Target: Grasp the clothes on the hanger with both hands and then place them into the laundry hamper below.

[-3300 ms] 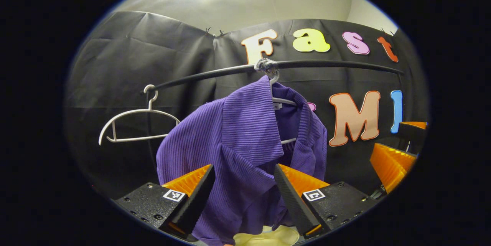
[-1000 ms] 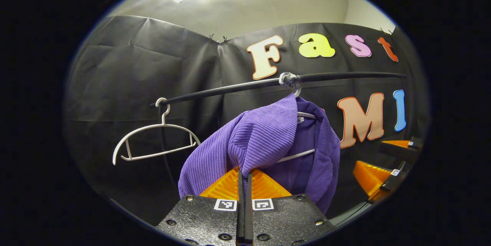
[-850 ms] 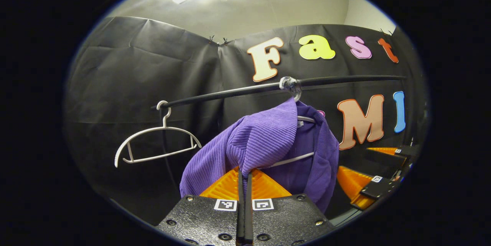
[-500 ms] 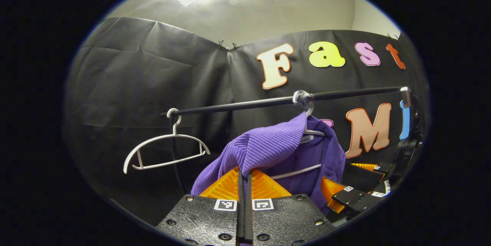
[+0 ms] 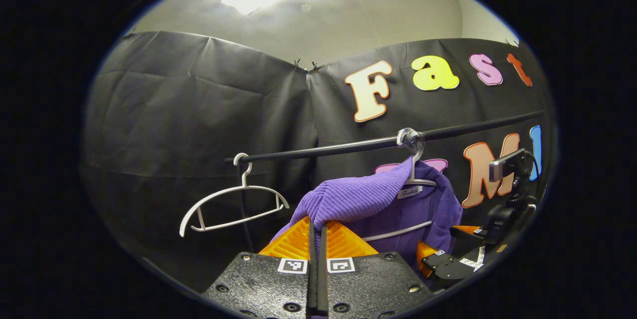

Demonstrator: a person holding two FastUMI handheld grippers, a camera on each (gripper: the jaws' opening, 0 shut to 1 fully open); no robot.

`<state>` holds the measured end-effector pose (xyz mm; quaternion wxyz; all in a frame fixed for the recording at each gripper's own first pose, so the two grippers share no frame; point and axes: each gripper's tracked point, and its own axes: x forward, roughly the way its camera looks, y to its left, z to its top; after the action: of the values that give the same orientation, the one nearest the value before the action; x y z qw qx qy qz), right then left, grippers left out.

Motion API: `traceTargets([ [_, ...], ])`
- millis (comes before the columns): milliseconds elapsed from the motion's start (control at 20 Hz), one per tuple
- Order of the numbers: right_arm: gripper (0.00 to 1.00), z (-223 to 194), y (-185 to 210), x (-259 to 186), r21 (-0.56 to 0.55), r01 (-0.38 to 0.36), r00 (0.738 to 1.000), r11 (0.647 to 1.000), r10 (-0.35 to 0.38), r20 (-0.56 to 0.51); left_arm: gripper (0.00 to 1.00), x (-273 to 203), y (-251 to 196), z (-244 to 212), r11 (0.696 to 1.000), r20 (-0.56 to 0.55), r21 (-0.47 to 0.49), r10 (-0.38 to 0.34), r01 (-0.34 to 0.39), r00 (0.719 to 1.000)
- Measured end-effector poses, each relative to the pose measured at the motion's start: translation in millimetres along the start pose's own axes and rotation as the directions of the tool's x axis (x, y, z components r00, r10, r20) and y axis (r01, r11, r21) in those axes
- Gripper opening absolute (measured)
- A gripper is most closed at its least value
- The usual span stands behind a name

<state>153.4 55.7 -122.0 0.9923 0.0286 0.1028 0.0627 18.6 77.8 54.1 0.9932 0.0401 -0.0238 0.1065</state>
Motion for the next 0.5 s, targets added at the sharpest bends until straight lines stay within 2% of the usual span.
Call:
traceTargets([
  [100, 0.62, -3, -4, 2, 0.011, 0.011, 1.0, 1.0, -0.011, -0.02, 0.03, 1, 4, 3, 1.0, 0.009, 0.022, 0.012, -0.012, 1.0],
  [150, 0.47, -4, -6, 3, 0.015, 0.03, 0.999, 0.999, -0.03, -0.026, 0.0, 1, 5, 3, 1.0, 0.01, 0.024, 0.015, -0.015, 1.0],
  [300, 0.16, 1, -19, 1, -0.003, 0.07, 0.997, 0.998, -0.07, -0.018, 0.0, 4, 10, 5, 0.999, 0.012, 0.025, 0.027, -0.027, 1.0],
  [350, 0.18, 2, -27, 3, -0.013, 0.109, 0.994, 0.994, -0.109, -0.022, 0.0, 6, 12, 5, 0.999, 0.013, 0.028, 0.03, -0.031, 0.999],
  [400, 0.05, 2, -30, -1, -0.016, 0.115, 0.993, 0.993, -0.115, -0.01, 0.0, 6, 14, 7, 0.999, 0.016, 0.032, 0.033, -0.034, 0.999],
  [450, 0.09, 4, -34, -1, -0.024, 0.128, 0.992, 0.991, -0.128, -0.007, 0.0, 8, 17, 6, 0.999, 0.016, 0.034, 0.039, -0.039, 0.999],
  [500, 0.09, 7, -40, -2, -0.028, 0.139, 0.99, 0.99, -0.139, 0.001, 0.0, 9, 18, 7, 0.999, 0.018, 0.033, 0.042, -0.042, 0.999],
])
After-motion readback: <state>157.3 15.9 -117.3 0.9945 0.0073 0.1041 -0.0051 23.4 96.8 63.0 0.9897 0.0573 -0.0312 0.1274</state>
